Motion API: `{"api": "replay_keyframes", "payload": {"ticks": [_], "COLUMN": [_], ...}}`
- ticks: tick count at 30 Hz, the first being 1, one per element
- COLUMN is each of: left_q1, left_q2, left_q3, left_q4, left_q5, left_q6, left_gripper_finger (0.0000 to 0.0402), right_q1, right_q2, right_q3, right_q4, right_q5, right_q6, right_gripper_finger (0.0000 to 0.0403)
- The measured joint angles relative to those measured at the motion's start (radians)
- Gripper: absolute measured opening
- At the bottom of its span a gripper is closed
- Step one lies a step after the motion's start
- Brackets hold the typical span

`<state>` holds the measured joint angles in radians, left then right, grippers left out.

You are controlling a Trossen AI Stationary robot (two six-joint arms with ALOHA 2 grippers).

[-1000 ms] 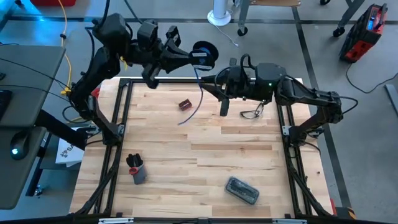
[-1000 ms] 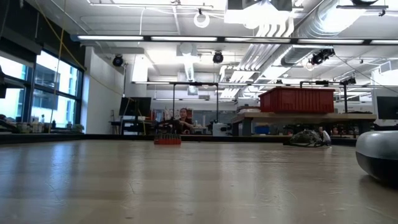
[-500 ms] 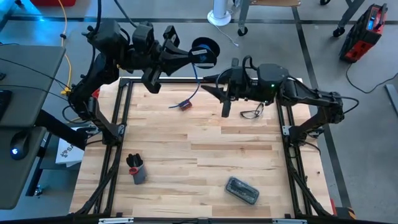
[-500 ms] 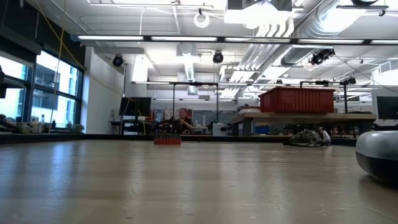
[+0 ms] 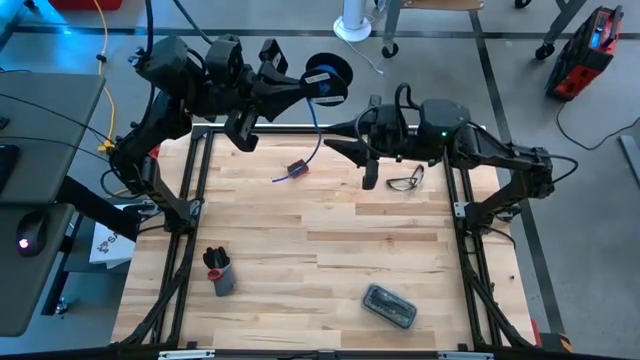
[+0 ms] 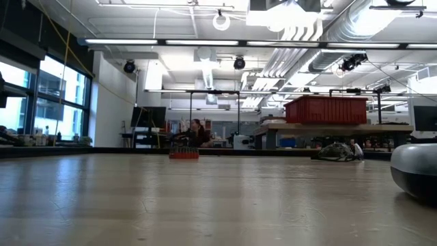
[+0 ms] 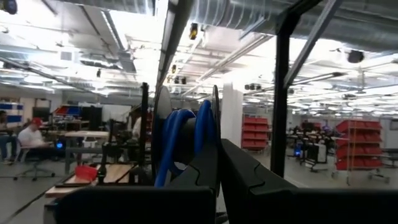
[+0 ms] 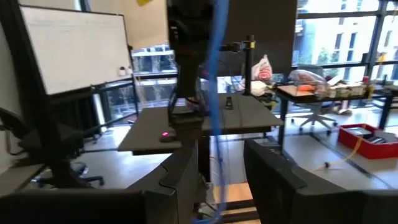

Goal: Coil cords
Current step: Coil the blue wire onto the spool

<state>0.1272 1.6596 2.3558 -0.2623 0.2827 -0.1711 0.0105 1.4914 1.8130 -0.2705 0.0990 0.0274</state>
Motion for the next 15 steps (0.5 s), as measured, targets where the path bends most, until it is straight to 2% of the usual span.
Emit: {"api": "replay_keyframes", "payload": {"ticks": [8, 15], "left_q1": [-0.006, -0.018], "left_q2": [0.011, 0.014], "left_q3": [0.0, 0.0], "left_q4": [0.022, 0.019], "left_q5": [-0.018, -0.004], "left_q6": [-0.018, -0.026], "left_gripper_finger": [0.0, 0.0], "right_q1": [0.001, 0.007], "right_q2": [0.018, 0.035], "right_q3": [0.001, 0.0], "right_q4": [0.022, 0.029], "right_q5": [-0.013, 0.006], "right_q6": [0.018, -0.066], "right_gripper_finger": [0.0124, 0.0124]}}
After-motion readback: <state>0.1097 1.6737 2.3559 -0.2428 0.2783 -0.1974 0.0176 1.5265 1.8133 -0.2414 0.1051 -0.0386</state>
